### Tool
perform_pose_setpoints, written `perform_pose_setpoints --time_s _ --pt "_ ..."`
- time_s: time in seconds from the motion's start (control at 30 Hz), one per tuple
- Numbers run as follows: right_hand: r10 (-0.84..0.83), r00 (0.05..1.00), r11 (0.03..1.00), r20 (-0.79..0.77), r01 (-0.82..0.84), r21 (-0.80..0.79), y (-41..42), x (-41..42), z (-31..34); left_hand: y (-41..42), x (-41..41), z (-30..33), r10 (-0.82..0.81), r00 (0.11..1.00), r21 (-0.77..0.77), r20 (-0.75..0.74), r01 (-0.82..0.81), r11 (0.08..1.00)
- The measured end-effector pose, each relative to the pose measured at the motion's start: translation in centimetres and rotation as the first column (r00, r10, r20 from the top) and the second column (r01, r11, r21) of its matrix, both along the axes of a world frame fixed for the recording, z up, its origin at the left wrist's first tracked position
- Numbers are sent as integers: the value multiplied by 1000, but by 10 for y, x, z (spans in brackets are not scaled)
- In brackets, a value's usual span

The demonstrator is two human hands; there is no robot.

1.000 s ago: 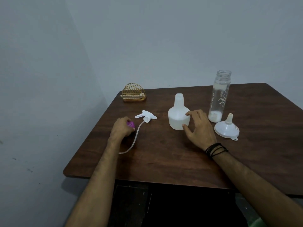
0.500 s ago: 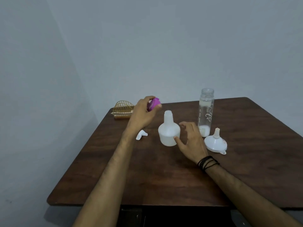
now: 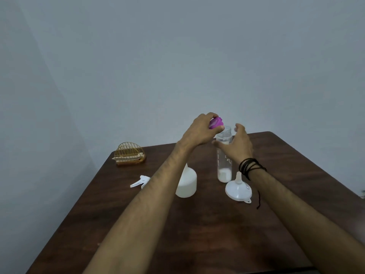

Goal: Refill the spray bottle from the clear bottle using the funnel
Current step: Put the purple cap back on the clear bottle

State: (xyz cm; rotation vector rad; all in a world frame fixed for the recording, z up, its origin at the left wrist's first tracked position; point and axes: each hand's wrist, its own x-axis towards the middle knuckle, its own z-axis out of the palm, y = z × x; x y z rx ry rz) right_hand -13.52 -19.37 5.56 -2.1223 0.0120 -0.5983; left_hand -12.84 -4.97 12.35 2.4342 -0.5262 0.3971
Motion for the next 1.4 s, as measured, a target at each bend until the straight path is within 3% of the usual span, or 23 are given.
perform_pose_setpoints --time_s 0.07,0.2,0.3,0.4,0.53,0.6,0.67,0.73,0.8,0.87,0.93,1.0,1.07,1.17,1.23,1.4 --pt "88 993 996 -73 -85 39 -3 8 2 -6 8 3 -9 1000 71 -21 10 997" --pt "178 982 984 -63 -176 31 -1 13 -3 -11 16 5 -16 999 167 -30 21 986" --pt "177 984 984 -25 -177 2 3 16 -9 -15 19 9 -8 998 263 -63 24 965" --pt "182 983 981 -24 -180 72 -1 18 -11 -18 20 16 -5 994 321 -106 39 946" --pt "206 978 972 -30 -202 121 -8 19 -10 -19 20 28 -96 971 314 -217 163 935" --pt "201 979 973 -31 -196 124 -11 20 -10 -18 19 30 -197 934 199 -299 262 944" --pt "200 979 971 -31 -193 142 -15 19 -11 -19 17 22 -310 888 -69 -339 305 950" --pt "212 977 963 -6 -208 173 -17 19 -12 -22 15 5 -348 891 -339 -293 243 909" --pt "215 976 958 11 -214 190 -17 18 -13 -27 13 -19 -282 939 -497 -197 152 854" --pt "219 976 955 10 -216 202 -17 17 -13 -30 13 -42 -233 961 -686 -150 68 724" --pt "222 975 953 12 -219 210 -17 17 -14 -30 12 -57 -222 963 -855 -152 -16 518" --pt "228 974 949 15 -226 219 -17 17 -15 -30 13 -63 -192 970 -921 -148 -64 385" --pt "228 973 948 22 -227 224 -17 17 -16 -32 15 -64 -201 969 -933 -147 -68 353" --pt "233 972 947 28 -233 221 -16 17 -17 -41 13 -60 -203 967 -873 -154 -37 486" --pt "243 970 946 28 -244 215 -18 19 -18 -44 13 -61 -217 964 -857 -155 -22 515" --pt "278 960 926 36 -278 256 -20 22 -21 -40 12 -69 -129 984 -950 -122 -78 303"
